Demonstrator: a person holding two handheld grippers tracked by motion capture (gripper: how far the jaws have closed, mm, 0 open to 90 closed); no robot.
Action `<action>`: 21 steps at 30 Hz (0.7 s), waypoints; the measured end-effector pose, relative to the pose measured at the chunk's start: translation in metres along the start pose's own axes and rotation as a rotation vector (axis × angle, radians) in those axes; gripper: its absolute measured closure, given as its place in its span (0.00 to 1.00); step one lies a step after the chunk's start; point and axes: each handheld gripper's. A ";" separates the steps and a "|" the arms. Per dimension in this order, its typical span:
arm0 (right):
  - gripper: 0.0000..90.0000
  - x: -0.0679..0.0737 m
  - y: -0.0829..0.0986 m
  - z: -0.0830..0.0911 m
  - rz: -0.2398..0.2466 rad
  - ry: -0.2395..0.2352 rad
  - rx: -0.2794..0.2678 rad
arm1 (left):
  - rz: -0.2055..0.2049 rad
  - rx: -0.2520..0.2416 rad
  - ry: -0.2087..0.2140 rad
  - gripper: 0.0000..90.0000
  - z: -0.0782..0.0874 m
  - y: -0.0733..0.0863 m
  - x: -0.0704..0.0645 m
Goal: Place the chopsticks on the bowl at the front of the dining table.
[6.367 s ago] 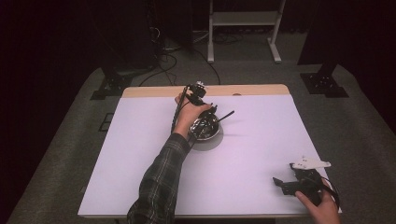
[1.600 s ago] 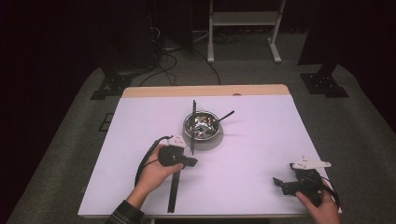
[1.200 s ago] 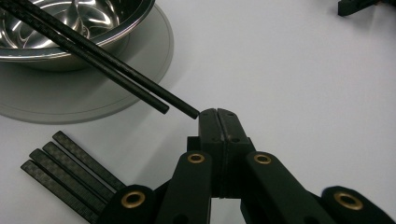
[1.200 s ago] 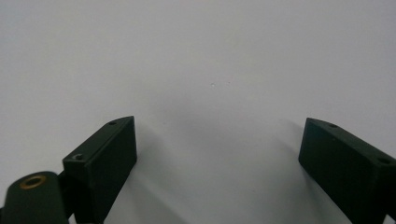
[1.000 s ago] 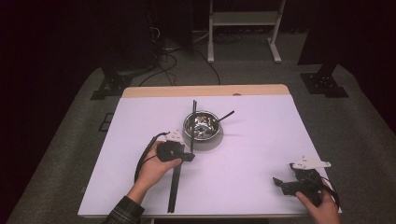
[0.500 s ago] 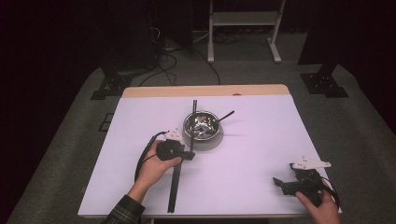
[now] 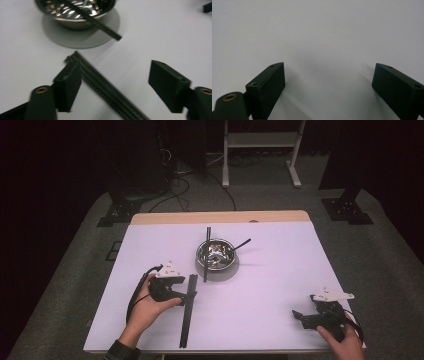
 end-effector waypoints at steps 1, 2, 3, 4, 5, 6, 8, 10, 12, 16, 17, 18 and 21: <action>0.11 0.000 0.000 0.000 0.000 0.000 0.000 | 0.010 0.000 -0.013 0.22 0.002 0.003 0.001; 0.11 0.000 0.000 0.000 0.000 0.000 0.000 | 0.014 0.001 -0.028 0.19 0.006 0.007 0.003; 0.11 0.000 0.000 0.000 0.001 0.000 0.000 | 0.024 0.004 -0.045 0.14 0.010 0.013 0.005; 0.11 0.000 0.000 0.000 0.001 0.000 0.000 | 0.024 0.004 -0.045 0.11 0.010 0.013 0.005; 0.11 0.000 0.000 0.000 0.000 0.000 -0.001 | 0.033 0.011 -0.047 0.11 0.012 0.018 0.007; 0.11 0.000 0.000 0.000 0.000 0.000 0.000 | 0.039 0.010 -0.049 0.11 0.014 0.021 0.008; 0.11 0.000 0.000 0.000 -0.002 0.000 0.000 | 0.067 0.002 -0.074 0.11 0.017 0.028 0.011; 0.11 0.000 0.000 0.000 -0.001 0.000 0.000 | 0.080 0.010 -0.091 0.11 0.020 0.035 0.014; 0.11 0.000 0.000 0.000 0.000 0.000 0.000 | 0.092 0.013 -0.108 0.11 0.024 0.042 0.016; 0.11 0.000 0.000 0.000 -0.001 0.000 0.000 | 0.095 0.022 -0.123 0.11 0.032 0.053 0.018; 0.11 0.000 0.000 0.000 -0.001 0.000 0.000 | 0.109 0.028 -0.136 0.11 0.036 0.059 0.018; 0.11 0.000 0.000 0.000 -0.001 0.000 0.000 | 0.109 0.028 -0.136 0.11 0.036 0.059 0.018; 0.11 0.000 0.000 0.000 -0.001 0.000 0.000 | 0.114 0.048 -0.155 0.11 0.038 0.068 0.017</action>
Point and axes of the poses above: each handheld gripper's, and its own axes: z roughly backward along the jaws, y roughly out of its underside, x roughly to its left, and after that the axes turned 7 degrees about -z, right-handed
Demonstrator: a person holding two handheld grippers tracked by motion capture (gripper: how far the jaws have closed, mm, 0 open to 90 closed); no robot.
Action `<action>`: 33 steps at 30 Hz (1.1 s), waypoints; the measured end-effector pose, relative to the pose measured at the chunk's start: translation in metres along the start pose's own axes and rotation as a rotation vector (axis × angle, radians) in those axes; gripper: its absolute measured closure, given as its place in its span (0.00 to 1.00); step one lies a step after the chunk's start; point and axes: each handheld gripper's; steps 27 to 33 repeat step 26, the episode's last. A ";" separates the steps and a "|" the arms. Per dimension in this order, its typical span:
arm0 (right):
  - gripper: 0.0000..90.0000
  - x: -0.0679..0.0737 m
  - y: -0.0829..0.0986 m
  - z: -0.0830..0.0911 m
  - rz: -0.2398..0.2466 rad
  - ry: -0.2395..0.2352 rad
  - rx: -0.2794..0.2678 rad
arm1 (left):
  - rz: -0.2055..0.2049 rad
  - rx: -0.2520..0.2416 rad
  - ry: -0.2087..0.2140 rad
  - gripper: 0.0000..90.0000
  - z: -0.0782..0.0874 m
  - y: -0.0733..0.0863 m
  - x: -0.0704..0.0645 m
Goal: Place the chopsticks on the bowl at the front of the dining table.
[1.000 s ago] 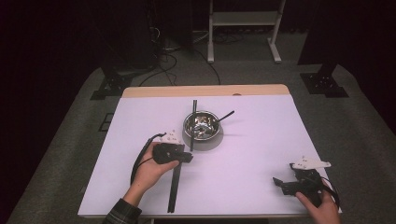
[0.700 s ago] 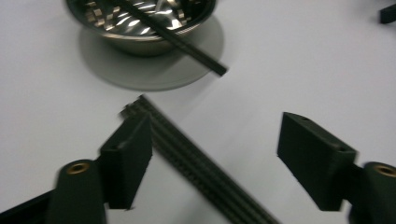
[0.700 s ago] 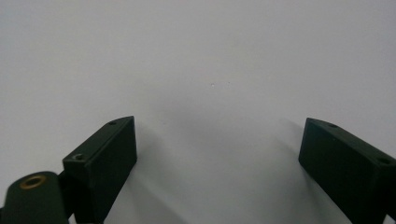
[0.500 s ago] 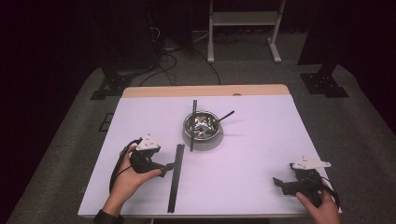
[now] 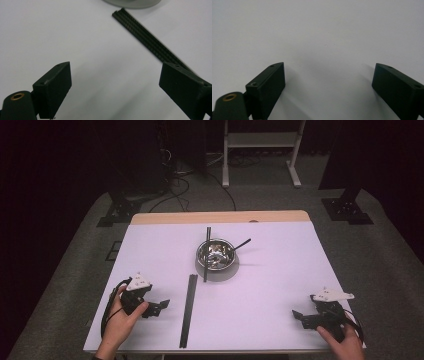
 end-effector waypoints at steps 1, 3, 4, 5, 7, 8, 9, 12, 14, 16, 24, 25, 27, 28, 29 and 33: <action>0.11 0.000 0.000 0.000 0.000 0.000 0.000 | -0.001 0.006 0.001 0.11 0.000 0.003 0.000; 0.11 0.000 0.000 0.000 0.001 0.000 0.000 | 0.001 0.025 0.003 0.11 0.001 0.011 0.001; 0.11 0.000 0.000 0.000 0.001 0.000 0.000 | 0.002 0.036 -0.003 0.11 0.000 0.015 0.000; 0.11 0.000 0.000 0.000 0.001 0.000 0.001 | -0.002 0.051 -0.008 0.11 0.000 0.018 0.000; 0.11 0.000 0.000 0.000 0.001 0.000 0.001 | 0.000 0.076 -0.014 0.11 -0.001 0.024 0.000; 0.11 0.000 0.000 0.000 0.001 0.000 0.000 | 0.003 0.078 -0.014 0.11 -0.001 0.026 0.000; 0.11 0.000 0.000 0.000 0.001 0.000 0.000 | 0.000 0.074 -0.015 0.11 -0.001 0.028 0.000; 0.11 0.000 0.000 0.000 0.001 0.000 0.001 | -0.015 0.073 -0.024 0.10 0.000 0.031 -0.001; 0.11 0.000 0.000 0.000 0.001 0.000 0.001 | -0.022 0.066 -0.032 0.10 -0.001 0.032 -0.003; 0.11 0.000 0.000 0.000 0.001 0.000 0.000 | -0.026 0.050 -0.037 0.09 -0.001 0.034 -0.004; 0.11 0.000 0.000 0.000 0.001 0.000 0.000 | -0.025 0.011 -0.037 0.09 -0.001 0.040 -0.004; 0.11 0.000 0.000 0.000 0.001 0.000 0.000 | -0.028 0.010 -0.037 0.09 -0.001 0.040 -0.004; 0.11 0.000 0.000 0.000 0.001 0.000 0.000 | -0.028 0.009 -0.037 0.09 -0.001 0.040 -0.004; 0.11 0.000 0.000 0.000 0.001 0.000 0.000 | -0.028 0.009 -0.037 0.09 -0.001 0.040 -0.004; 0.11 0.000 0.000 0.000 0.001 0.000 0.000 | -0.028 0.009 -0.037 0.09 -0.001 0.040 -0.004; 0.11 0.000 0.000 0.000 0.001 0.000 0.000 | -0.028 0.009 -0.037 0.09 -0.001 0.040 -0.004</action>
Point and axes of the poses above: each handheld gripper's, and its own axes: z roughly backward along the jaws, y roughly out of its underside, x roughly to its left, and after that the axes turned 7 degrees about -z, right-handed
